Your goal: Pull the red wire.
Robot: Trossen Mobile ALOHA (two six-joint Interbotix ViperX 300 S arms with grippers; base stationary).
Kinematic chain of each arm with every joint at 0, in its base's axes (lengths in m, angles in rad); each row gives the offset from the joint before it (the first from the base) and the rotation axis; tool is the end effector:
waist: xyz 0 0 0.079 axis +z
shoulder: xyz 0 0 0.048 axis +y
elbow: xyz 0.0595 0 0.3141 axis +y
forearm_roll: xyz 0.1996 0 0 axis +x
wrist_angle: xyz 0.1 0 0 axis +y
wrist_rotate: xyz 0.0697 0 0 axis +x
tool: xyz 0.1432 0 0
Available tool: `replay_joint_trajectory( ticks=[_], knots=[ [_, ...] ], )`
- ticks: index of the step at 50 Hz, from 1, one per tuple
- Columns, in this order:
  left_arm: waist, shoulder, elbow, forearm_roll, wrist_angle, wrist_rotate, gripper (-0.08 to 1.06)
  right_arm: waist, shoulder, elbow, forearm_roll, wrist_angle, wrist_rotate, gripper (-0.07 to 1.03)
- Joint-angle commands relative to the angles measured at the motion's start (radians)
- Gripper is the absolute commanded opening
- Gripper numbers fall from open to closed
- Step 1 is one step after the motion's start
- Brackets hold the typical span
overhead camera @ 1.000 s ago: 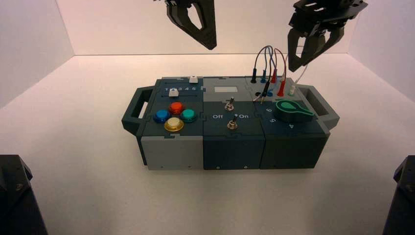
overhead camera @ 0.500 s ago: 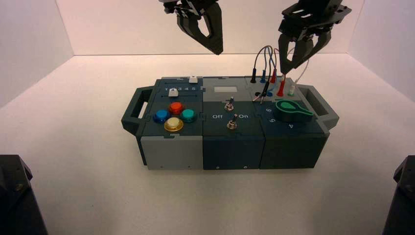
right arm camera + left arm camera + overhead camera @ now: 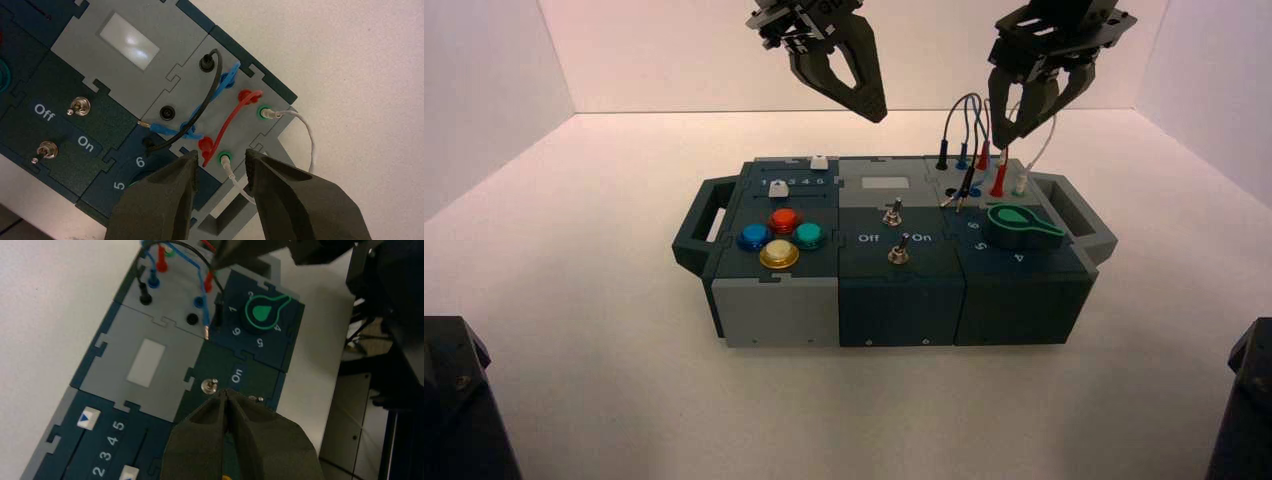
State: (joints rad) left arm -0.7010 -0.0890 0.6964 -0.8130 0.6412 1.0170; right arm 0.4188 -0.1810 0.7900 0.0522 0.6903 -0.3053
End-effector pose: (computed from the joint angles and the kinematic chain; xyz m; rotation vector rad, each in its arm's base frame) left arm 0.2212 -0.3077 0.1049 0.3928 0.9608 -1.2040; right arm 0.2757 0.1305 0.0703 -0.4743 1.2320 0.5571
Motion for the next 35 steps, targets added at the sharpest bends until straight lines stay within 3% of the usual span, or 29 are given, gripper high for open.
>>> replay_joint_trajectory(
  ticks=[1,16,29,35],
  knots=[
    [-0.002,0.000,-0.037,-0.017,0.002,0.018,-0.03,0.002,-0.018,-0.011,0.005,-0.014,-0.011,0.51],
    [-0.003,0.037,-0.077,-0.028,-0.029,0.091,-0.03,0.002,-0.018,-0.008,0.005,-0.032,-0.011,0.51],
    [-0.003,0.071,-0.081,-0.091,-0.035,0.167,-0.03,0.002,-0.018,-0.006,0.009,-0.037,-0.011,0.51],
    [-0.003,0.078,-0.081,-0.103,-0.035,0.189,-0.03,0.003,-0.018,-0.006,0.009,-0.037,-0.011,0.51]
  ],
)
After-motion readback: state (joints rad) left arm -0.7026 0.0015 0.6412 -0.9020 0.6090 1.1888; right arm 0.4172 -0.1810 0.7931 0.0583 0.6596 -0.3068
